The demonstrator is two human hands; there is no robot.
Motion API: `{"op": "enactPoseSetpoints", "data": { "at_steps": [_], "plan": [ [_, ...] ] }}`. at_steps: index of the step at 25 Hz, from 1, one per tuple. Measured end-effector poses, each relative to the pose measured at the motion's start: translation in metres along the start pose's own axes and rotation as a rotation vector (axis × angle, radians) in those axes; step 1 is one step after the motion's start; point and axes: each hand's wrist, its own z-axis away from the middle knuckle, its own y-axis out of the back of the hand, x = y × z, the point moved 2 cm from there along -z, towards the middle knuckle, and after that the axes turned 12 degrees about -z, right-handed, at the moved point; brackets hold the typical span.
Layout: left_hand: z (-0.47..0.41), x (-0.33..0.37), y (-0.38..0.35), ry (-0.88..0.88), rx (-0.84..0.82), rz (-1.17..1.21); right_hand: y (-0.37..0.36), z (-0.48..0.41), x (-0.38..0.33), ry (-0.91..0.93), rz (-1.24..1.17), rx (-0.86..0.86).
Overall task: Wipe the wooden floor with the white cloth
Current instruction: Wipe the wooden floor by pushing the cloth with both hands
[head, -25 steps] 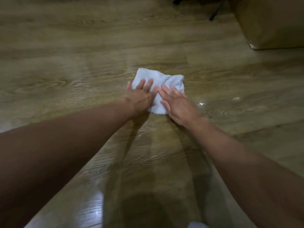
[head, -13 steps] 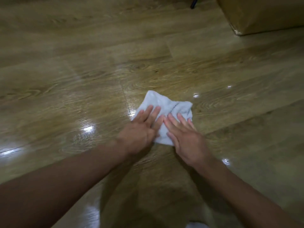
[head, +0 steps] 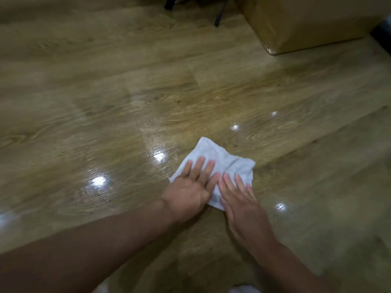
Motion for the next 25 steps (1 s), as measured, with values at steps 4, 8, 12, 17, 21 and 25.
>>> {"op": "enactPoseSetpoints", "data": {
  "at_steps": [4,8,12,17,21,25],
  "plan": [
    [-0.045,-0.042,0.01,0.02,-0.15,-0.008,0.018,-0.067,0.011,-0.021,0.011,-0.045],
    [-0.073,-0.076,0.019,0.171,-0.227,0.039,0.033,-0.13,0.018,-0.025,0.022,-0.086],
    [-0.048,-0.016,0.016,0.079,-0.097,-0.004,0.017,-0.044,0.027,-0.087,-0.034,0.015],
    [-0.017,0.034,0.016,-0.267,0.125,-0.065,0.003,0.048,0.033,-0.158,-0.086,0.036],
    [-0.069,-0.013,0.016,-0.155,-0.034,-0.071,0.029,-0.031,0.048,-0.124,-0.019,-0.09],
    [-0.116,-0.029,0.031,0.042,-0.143,-0.06,0.05,-0.1,0.066,-0.152,-0.052,-0.102]
  ]
}}
